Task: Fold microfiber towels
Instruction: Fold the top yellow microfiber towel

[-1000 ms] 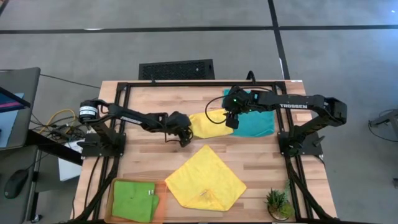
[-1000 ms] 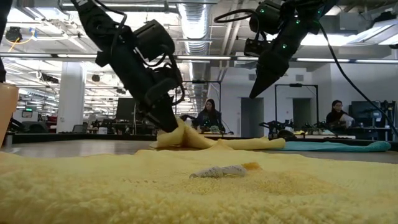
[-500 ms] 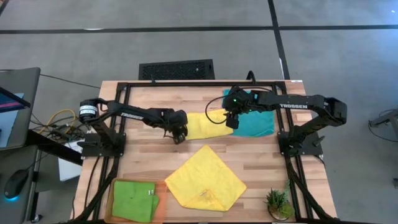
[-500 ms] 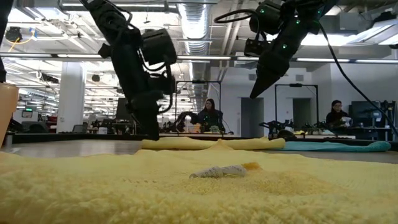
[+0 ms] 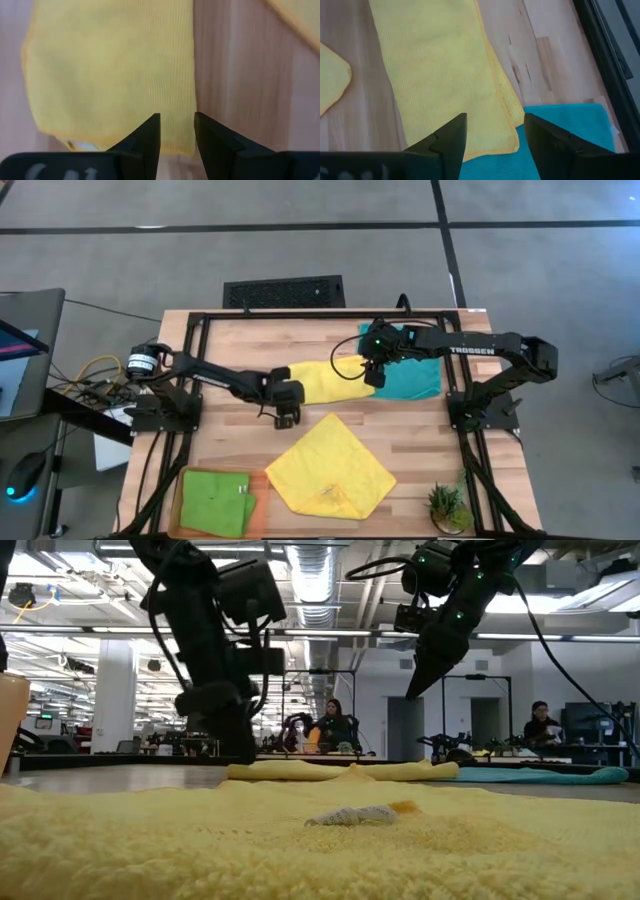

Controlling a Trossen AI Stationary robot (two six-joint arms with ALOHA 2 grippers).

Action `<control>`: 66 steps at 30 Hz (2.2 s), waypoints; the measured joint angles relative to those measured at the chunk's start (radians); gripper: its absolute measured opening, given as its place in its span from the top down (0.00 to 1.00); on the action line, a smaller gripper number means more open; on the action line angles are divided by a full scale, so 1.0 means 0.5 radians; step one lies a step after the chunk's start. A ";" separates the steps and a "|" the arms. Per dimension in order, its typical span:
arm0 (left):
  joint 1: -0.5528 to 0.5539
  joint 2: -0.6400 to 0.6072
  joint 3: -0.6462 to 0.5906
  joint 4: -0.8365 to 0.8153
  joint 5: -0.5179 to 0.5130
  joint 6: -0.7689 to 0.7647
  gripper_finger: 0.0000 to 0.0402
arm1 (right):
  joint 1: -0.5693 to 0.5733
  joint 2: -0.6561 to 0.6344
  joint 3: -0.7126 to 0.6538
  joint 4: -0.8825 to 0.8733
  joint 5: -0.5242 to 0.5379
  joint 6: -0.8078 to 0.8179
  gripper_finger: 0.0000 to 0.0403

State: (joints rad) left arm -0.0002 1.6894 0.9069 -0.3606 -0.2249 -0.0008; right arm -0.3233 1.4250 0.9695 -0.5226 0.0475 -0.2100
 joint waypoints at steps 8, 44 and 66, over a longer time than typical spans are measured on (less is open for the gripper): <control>-0.001 0.000 -0.054 0.031 0.059 -0.097 0.72 | 0.000 0.000 0.000 0.003 0.001 0.000 0.45; 0.050 -0.029 0.277 -0.542 -0.001 -0.532 1.00 | -0.012 -0.280 0.001 -0.192 0.006 0.018 0.45; 0.211 0.378 1.013 -0.512 0.093 0.218 1.00 | -0.009 -0.422 0.001 -0.361 0.004 0.071 0.45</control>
State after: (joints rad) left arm 0.1051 1.8784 1.4133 -0.6166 -0.1786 0.1080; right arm -0.3279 1.2140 0.9699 -0.7031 0.0497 -0.1745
